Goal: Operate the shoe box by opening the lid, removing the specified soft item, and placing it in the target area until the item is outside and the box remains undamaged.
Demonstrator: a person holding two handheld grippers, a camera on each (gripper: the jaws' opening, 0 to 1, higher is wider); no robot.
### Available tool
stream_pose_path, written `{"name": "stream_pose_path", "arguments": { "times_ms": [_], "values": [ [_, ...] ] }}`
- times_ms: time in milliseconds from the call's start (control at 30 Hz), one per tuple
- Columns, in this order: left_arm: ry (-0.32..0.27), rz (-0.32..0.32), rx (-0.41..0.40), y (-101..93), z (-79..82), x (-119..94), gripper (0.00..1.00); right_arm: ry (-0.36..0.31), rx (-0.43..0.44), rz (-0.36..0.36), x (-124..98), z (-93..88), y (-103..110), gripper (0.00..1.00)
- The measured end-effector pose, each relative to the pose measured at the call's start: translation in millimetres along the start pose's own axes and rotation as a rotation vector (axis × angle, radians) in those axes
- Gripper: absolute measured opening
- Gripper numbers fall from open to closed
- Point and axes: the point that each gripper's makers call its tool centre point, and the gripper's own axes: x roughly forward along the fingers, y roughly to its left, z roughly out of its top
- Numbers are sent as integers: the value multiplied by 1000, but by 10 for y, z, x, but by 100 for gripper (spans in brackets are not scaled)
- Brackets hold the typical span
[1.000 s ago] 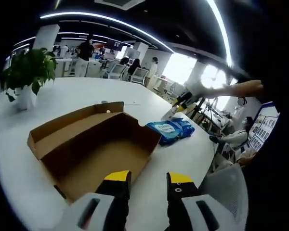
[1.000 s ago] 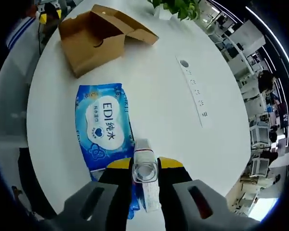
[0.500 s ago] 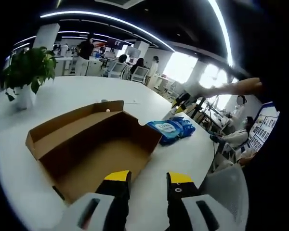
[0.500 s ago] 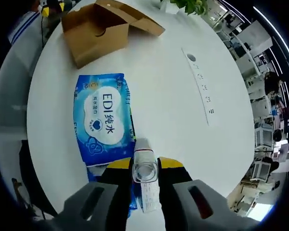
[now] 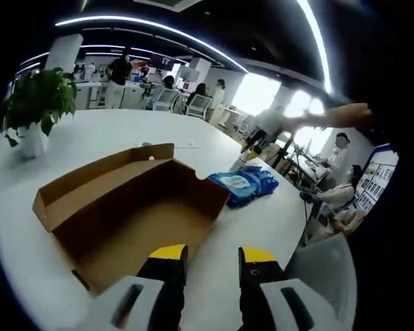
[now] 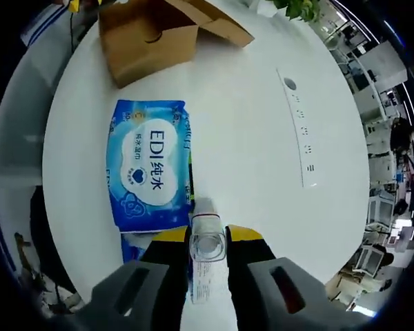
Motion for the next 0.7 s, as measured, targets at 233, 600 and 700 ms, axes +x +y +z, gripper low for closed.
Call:
{"name": "stream_pose_path", "arguments": {
  "times_ms": [233,600,700],
  "values": [
    [-9,-3,-3,0,13,7,30,9,-12,29,7,25,-3,18],
    [-29,-9,-21,11,14,-4,30,26,-14,25,34,-20,-81,19],
    [-27,-6,-22,21,2,-18,30,27,-17,27,51,-27,-128,19]
  ]
}}
